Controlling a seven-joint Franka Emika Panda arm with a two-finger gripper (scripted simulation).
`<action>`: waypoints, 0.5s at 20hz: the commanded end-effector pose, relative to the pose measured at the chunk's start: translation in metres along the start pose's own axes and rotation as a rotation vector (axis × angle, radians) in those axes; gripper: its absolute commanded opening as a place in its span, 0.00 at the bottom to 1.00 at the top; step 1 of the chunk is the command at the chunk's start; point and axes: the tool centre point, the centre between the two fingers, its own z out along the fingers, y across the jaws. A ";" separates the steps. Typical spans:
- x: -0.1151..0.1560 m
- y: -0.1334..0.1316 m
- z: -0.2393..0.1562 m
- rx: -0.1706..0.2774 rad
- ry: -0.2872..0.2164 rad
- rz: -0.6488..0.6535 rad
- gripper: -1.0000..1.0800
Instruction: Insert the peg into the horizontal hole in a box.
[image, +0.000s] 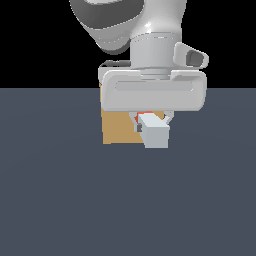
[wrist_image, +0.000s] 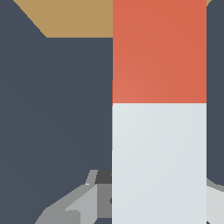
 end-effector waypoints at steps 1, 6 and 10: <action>0.000 0.000 0.000 0.000 0.000 0.000 0.00; 0.000 0.002 -0.004 -0.007 -0.001 -0.002 0.00; 0.004 0.001 -0.002 -0.003 0.000 -0.001 0.00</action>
